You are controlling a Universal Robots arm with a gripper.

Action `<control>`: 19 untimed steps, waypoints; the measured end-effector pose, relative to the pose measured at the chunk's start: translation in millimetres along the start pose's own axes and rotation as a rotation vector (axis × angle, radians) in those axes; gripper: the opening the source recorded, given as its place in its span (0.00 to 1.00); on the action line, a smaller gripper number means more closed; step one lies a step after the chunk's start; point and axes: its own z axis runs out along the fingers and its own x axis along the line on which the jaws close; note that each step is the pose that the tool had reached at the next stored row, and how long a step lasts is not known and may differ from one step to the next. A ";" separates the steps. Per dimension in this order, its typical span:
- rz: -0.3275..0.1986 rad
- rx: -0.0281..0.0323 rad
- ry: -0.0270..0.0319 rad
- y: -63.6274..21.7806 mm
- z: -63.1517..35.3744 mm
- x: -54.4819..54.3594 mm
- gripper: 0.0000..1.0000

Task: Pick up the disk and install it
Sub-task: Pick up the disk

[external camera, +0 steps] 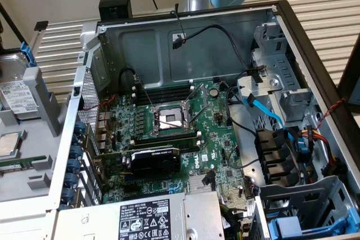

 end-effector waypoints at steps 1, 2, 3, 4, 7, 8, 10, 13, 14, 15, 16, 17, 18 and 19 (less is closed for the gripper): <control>0.004 0.0003 -0.0001 0.0 0.0 0.0 0.62; 0.008 0.0006 -0.0002 0.0 0.1 0.0 0.62; 0.012 0.0009 -0.0002 -0.1 0.1 0.0 0.62; 0.016 0.0011 0.0001 -0.1 0.1 0.0 0.62; 0.025 0.0014 0.0009 0.0 0.0 0.1 0.62; 0.026 0.0015 0.0009 0.0 0.1 0.0 0.62; 0.027 0.0015 0.0017 0.0 0.2 0.0 0.62; 0.027 0.0018 0.0050 0.0 0.4 0.1 0.62; 0.027 0.0018 0.0053 0.0 0.4 0.1 0.62; 0.027 0.0016 0.0055 0.0 0.3 0.0 0.62; 0.027 0.0016 0.0056 0.0 0.3 0.0 0.62; 0.027 0.0017 0.0056 -0.1 0.4 0.0 0.60; 0.027 0.0017 0.0057 -0.1 0.4 0.0 0.60; 0.027 0.0017 0.0062 -0.1 0.4 0.0 0.60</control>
